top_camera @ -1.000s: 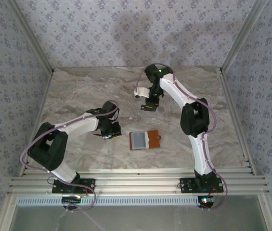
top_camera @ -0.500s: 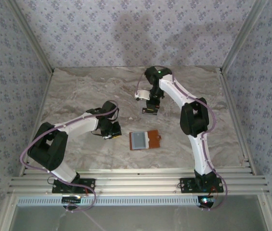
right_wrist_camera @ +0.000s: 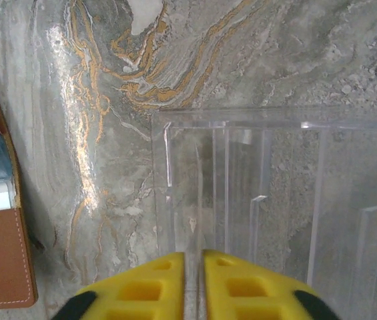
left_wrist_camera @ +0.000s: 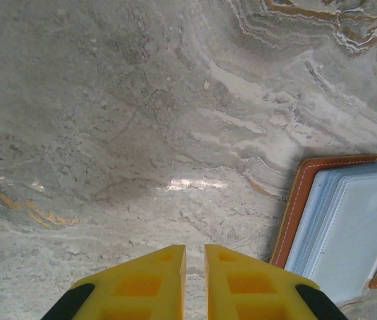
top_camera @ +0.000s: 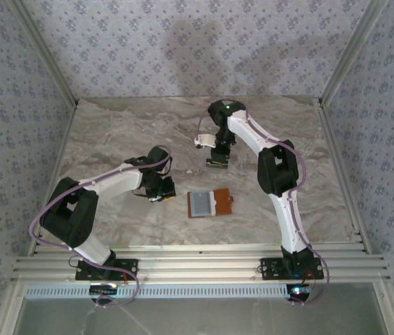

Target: Take the credit cards out of the card holder

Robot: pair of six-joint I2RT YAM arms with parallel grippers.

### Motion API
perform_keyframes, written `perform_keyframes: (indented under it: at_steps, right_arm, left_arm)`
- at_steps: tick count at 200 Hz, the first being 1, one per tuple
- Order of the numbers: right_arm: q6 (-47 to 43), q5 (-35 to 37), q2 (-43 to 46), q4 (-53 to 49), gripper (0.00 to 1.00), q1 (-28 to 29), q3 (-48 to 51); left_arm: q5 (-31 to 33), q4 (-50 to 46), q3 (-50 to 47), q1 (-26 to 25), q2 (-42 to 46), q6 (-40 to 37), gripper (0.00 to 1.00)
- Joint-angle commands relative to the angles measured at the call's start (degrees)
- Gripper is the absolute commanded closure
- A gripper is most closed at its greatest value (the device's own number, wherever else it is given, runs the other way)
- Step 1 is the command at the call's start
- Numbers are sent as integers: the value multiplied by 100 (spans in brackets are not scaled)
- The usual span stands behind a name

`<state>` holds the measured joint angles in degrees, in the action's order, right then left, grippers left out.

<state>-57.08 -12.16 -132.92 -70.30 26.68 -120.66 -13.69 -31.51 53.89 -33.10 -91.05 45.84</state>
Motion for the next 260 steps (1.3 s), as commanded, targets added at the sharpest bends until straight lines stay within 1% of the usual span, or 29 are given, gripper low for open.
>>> perform_keyframes:
  at_steps: [1,10,32,58,98,123,156,189,205,232,260]
  right_arm:
    - [-762,210,-18,-86,78,22,-115]
    - [-759,214,32,-42,74,25,-113]
    - [-752,238,188,56,70,13,-106]
    - [-676,448,453,378,68,22,28]
    - [-486,646,1215,1420,66,73,881]
    - [-7,560,1665,2029,66,84,1463]
    - [1221,434,2084,2625,66,105,2096]
    - [2820,342,2471,2930,66,136,2683]
    - [3564,252,2705,3156,67,151,3083]
    - [5098,239,3055,3551,71,235,3652]
    - [6877,-311,3480,4128,73,345,4419]
  left_arm:
    - [-36,-132,121,33,166,-101,84]
    - [-45,-128,122,33,170,-98,84]
    - [-36,-127,112,35,214,-78,84]
    - [-28,-109,89,35,261,-58,84]
    - [-175,62,-21,35,345,4,84]
    - [-411,350,-144,29,338,72,84]
    - [-699,739,-257,-28,256,188,85]
    - [-1029,1061,-288,-103,95,317,86]
    - [-1074,1151,-291,-139,42,358,88]
    - [-1165,1255,-300,-180,-105,386,89]
    - [-1256,1365,-300,-231,-233,410,90]
